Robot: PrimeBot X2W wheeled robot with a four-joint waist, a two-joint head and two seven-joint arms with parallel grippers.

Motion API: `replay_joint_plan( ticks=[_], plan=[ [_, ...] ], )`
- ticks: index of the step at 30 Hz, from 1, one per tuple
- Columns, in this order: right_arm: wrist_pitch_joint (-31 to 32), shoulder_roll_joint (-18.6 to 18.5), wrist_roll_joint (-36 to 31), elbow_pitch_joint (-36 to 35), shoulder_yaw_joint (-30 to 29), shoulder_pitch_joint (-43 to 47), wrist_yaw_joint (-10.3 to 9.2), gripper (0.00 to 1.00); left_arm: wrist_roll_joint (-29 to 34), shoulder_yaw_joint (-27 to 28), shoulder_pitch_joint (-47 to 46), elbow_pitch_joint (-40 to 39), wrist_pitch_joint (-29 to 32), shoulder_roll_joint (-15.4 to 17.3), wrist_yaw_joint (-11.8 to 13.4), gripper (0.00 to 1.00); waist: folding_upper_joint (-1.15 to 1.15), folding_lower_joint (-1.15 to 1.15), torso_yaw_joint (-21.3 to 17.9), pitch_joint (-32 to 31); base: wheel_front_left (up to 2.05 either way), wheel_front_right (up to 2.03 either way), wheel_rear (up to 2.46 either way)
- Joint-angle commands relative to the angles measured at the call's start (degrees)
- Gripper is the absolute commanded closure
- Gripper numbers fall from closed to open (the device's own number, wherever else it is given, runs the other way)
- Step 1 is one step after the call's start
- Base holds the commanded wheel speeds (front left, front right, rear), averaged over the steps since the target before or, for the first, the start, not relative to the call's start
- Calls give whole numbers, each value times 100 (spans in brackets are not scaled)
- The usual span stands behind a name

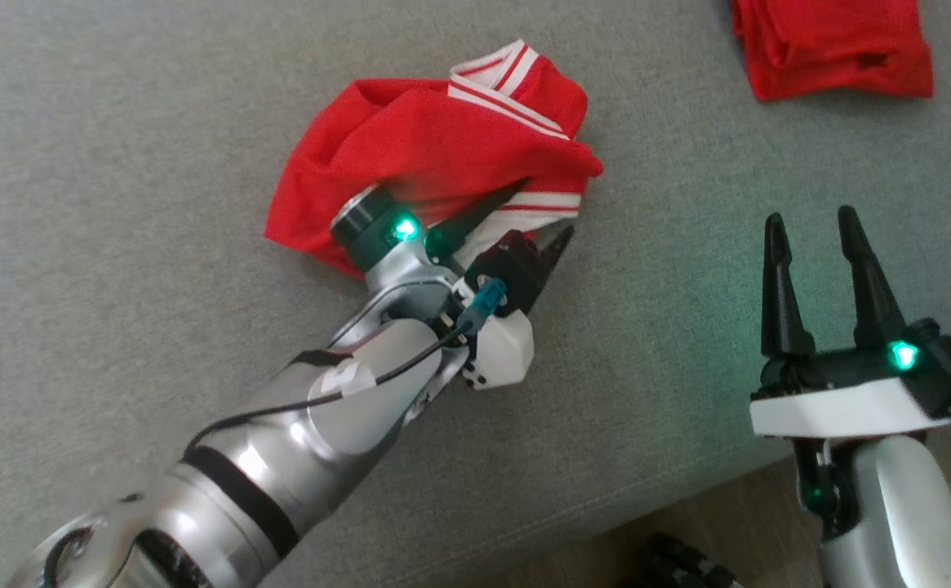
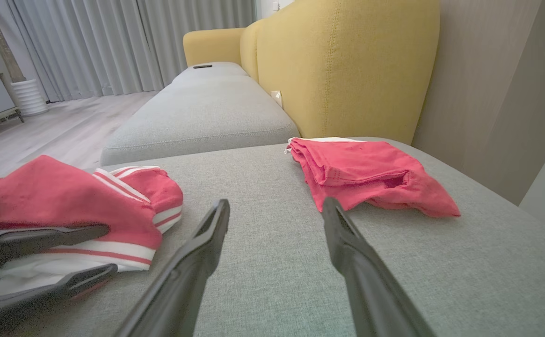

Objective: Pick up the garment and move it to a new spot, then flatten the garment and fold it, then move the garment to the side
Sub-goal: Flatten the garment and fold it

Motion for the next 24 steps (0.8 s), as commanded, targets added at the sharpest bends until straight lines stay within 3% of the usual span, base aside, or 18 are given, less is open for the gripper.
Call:
replay_joint_plan(
  ticks=[1, 5, 9, 10, 11, 16, 24],
  plan=[
    [-30, -31, 62, -190, 135, -147, 25, 0, -76, 50, -292, -3, 29, -24, 135, 0, 0, -1, -80, 157, 0, 0, 0],
    [-30, -30, 117, -174, 138, -207, 25, 0, -208, -91, -541, 235, -49, -24, 471, 0, 0, -1, -89, 233, 0, 0, 0],
    [-30, -30, 144, -154, 152, -230, 25, 0, -296, -231, -677, 467, 6, -24, 624, 0, 0, -1, -106, 244, 0, 0, 0],
    [-30, -30, 153, -147, 155, -239, 25, 0, -323, -271, -724, 534, 15, -24, 669, 61, 0, -1, -113, 241, 0, 0, 0],
    [-30, -30, 160, -140, 156, -247, 25, 0, -377, -293, -759, 570, 6, -24, 696, 100, 0, -1, -117, 234, 0, 0, 0],
    [-30, -30, 174, -80, 157, -255, 25, 0, -865, -285, -833, 398, -152, -24, 673, 100, 0, -1, -112, 67, 0, 0, 0],
    [-30, -29, 250, 63, 257, -120, 25, 0, -2078, 318, -1070, -985, -334, -24, 542, 100, 0, -1, -160, -661, 0, 0, 0]
  ],
)
